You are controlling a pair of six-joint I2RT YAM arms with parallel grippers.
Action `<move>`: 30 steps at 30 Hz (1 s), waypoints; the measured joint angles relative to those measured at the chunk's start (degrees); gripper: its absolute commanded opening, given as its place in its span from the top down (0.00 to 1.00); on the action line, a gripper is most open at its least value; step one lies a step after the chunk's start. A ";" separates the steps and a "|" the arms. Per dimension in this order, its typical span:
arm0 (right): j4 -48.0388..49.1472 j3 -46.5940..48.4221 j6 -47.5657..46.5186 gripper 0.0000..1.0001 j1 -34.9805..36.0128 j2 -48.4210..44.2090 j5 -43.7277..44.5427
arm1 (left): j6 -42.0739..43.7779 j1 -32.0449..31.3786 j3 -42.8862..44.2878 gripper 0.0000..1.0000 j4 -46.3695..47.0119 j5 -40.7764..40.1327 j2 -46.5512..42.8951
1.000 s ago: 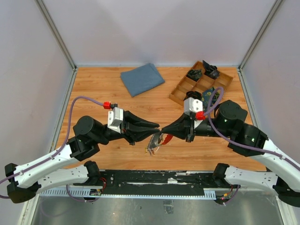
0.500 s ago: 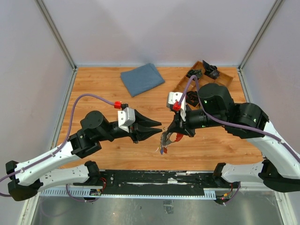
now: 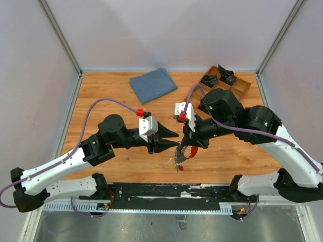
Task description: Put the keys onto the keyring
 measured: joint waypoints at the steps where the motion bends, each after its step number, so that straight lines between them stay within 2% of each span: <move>1: -0.22 0.00 -0.04 1.00 0.00 0.31 -0.02 | 0.07 0.00 0.04 0.67 -0.22 0.59 0.39; 12: -1.01 0.00 -0.83 1.00 0.00 0.74 -0.17 | 1.77 0.00 1.38 0.99 -3.17 3.58 2.43; 17: -0.96 0.00 -0.90 0.97 0.00 0.68 -0.07 | 2.10 0.00 1.40 1.00 -3.34 3.65 2.43; 19: -0.57 -0.15 -0.87 0.86 0.00 0.46 0.39 | 2.10 0.00 1.40 1.00 -3.26 3.37 2.36; 23: 4.00 -3.39 0.07 0.76 0.00 -2.86 2.27 | 1.70 0.00 1.27 1.00 -3.32 2.01 1.81; 30: 16.74 -15.72 3.74 0.80 0.00 -16.00 7.45 | -1.73 0.00 -3.30 0.99 1.68 0.24 -2.34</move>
